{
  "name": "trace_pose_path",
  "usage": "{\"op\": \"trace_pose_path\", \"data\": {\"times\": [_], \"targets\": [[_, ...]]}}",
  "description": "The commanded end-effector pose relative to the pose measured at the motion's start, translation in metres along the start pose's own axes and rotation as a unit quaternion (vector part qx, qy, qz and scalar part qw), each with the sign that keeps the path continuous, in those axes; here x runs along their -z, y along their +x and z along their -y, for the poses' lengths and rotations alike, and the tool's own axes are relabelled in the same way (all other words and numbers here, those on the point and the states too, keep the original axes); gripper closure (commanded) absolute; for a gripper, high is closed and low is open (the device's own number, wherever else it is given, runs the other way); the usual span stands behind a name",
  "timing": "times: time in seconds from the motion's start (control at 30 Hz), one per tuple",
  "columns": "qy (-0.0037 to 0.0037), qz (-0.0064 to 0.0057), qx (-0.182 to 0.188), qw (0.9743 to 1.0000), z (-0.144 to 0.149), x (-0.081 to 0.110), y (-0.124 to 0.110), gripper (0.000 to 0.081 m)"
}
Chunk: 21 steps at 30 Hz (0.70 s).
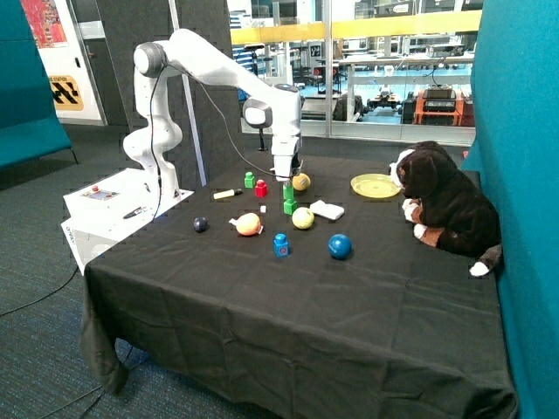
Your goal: Stack green blocks
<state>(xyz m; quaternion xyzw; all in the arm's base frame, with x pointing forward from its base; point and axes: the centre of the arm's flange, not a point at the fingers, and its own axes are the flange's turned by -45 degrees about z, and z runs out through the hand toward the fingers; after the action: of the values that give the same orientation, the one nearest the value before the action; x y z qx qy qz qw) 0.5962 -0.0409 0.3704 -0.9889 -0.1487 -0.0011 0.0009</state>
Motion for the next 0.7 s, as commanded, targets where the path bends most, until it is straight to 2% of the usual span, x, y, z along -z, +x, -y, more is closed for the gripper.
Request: {"op": "trace_pose_path", "data": {"times": [0.0, 0.4, 0.67], "targets": [[-0.00071, 0.0012, 0.002, 1.0000, 0.007, -0.003, 0.004, 0.0808], [-0.00071, 0.0012, 0.004, 1.0000, 0.003, -0.006, 0.003, 0.0808], [-0.00070, 0.0012, 0.005, 1.0000, 0.005, -0.015, 0.002, 0.0808]]}}
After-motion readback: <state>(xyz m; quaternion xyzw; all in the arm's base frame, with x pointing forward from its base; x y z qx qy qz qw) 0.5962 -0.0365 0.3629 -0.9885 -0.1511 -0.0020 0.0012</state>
